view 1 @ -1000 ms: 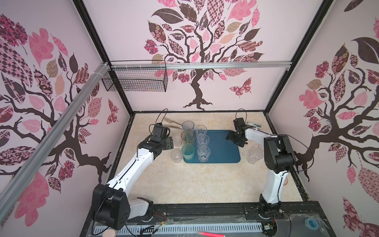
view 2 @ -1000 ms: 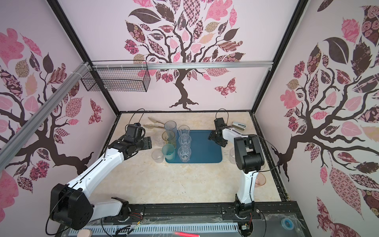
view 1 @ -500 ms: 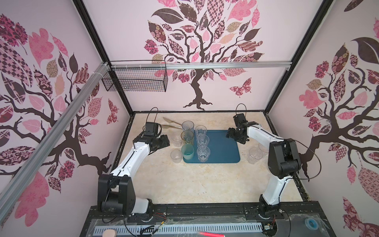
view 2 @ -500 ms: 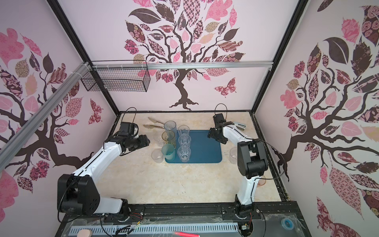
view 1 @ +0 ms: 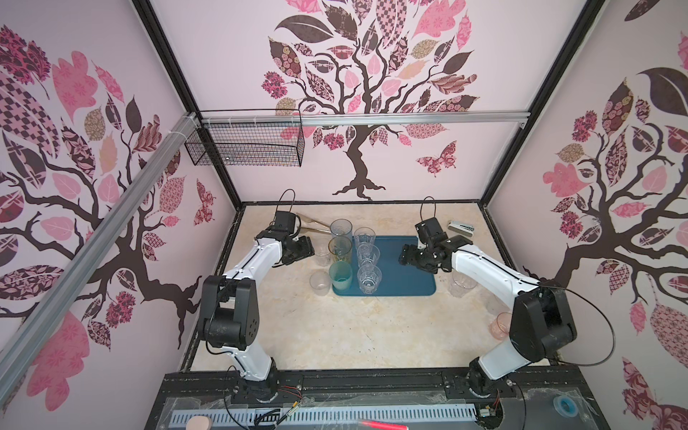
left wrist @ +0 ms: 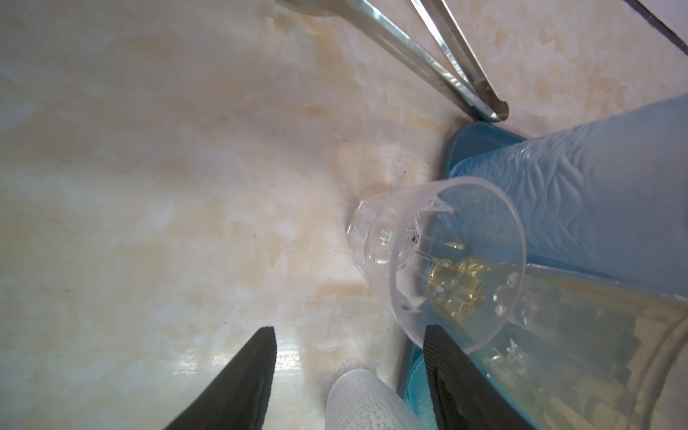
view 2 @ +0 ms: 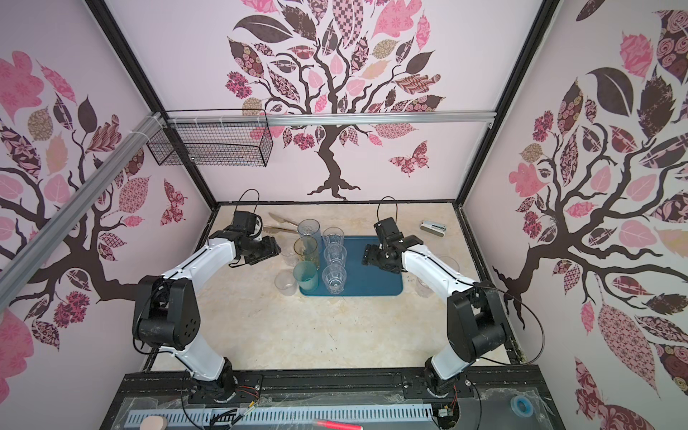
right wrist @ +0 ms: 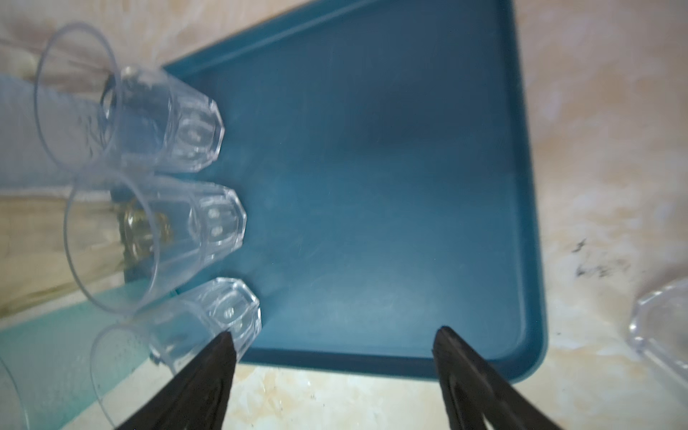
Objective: Place the glasses into the tray
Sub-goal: Pick up the glass from the top-left of the table.
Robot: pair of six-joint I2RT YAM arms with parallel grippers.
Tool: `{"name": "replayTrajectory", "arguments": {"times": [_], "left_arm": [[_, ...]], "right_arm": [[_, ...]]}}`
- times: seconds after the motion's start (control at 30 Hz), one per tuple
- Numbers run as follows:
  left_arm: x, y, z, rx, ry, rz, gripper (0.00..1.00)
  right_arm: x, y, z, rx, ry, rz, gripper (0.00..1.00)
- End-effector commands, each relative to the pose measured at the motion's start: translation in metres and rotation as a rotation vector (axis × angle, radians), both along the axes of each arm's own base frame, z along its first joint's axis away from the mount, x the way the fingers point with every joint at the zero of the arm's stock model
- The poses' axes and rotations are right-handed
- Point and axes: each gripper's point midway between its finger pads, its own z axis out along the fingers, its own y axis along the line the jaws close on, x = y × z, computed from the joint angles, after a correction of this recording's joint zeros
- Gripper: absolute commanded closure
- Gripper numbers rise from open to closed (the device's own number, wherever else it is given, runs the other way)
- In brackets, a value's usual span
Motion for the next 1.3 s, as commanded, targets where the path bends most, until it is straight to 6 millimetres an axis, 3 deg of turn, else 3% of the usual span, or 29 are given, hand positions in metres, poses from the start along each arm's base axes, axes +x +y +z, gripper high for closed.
{"name": "replayTrajectory", "arguments": {"times": [0.0, 0.33, 0.53, 0.93, 1.27], "left_arm": [[0.017, -0.003, 0.008, 0.028, -0.036, -0.009, 0.34], [0.036, -0.014, -0.003, 0.144, -0.006, -0.052, 0.38], [0.041, -0.014, -0.015, 0.177, 0.012, -0.057, 0.46], [0.039, -0.015, -0.035, 0.168, 0.033, -0.047, 0.76], [0.037, -0.008, -0.029, 0.177, 0.021, -0.009, 0.93]], "right_arm": [[-0.009, 0.009, 0.016, 0.039, -0.027, -0.001, 0.14], [-0.018, 0.018, 0.014, 0.040, -0.026, 0.021, 0.14], [-0.018, 0.019, 0.014, 0.036, -0.034, 0.026, 0.14], [-0.020, 0.022, 0.009, 0.029, -0.027, 0.034, 0.14], [-0.021, 0.024, 0.003, 0.030, -0.013, 0.043, 0.13]]}}
